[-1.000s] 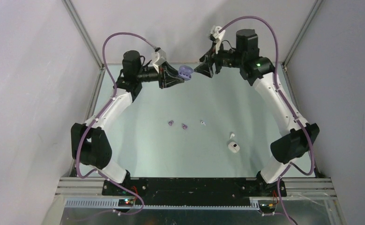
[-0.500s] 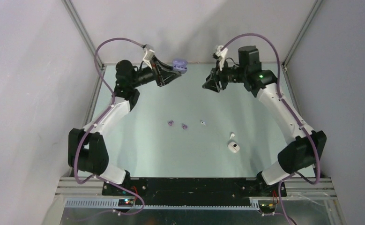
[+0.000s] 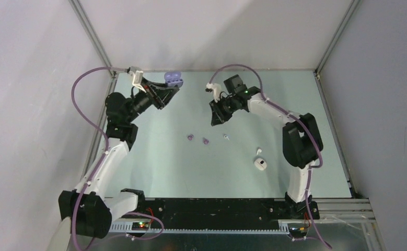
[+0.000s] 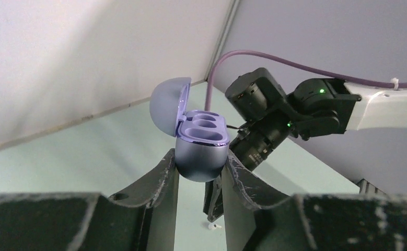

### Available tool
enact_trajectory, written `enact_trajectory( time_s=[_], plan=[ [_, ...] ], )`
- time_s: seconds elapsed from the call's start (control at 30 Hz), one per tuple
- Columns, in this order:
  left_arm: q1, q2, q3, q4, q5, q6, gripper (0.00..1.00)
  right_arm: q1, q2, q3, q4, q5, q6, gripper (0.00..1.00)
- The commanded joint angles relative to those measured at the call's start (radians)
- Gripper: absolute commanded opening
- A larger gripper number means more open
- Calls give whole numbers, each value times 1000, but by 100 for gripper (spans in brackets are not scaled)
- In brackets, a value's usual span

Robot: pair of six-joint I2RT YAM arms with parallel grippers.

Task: Insert the wireless bluetooth earbuds into the charging case
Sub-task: Pick up the earbud from the center of the board.

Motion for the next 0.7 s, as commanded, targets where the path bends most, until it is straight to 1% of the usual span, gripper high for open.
enact_trajectory(
  time_s=[0.0,0.07,0.27,0.4,0.67],
  plan=[
    [14,-62,-48,-48,-55,-3,0,34,88,69,-41,29,83,24],
    [16,-80,-64,-60,-63,-3,0,51,147,96,-77,36,89,24],
    [29,-117,-93,-87,-74,-2,0,74,224,97,-84,56,157,22],
    [35,-132,-104,-103,-77,-2,0,78,255,87,-71,94,212,21],
    [41,-153,-135,-109,-93,-5,0,117,287,90,-62,120,255,24]
  ],
)
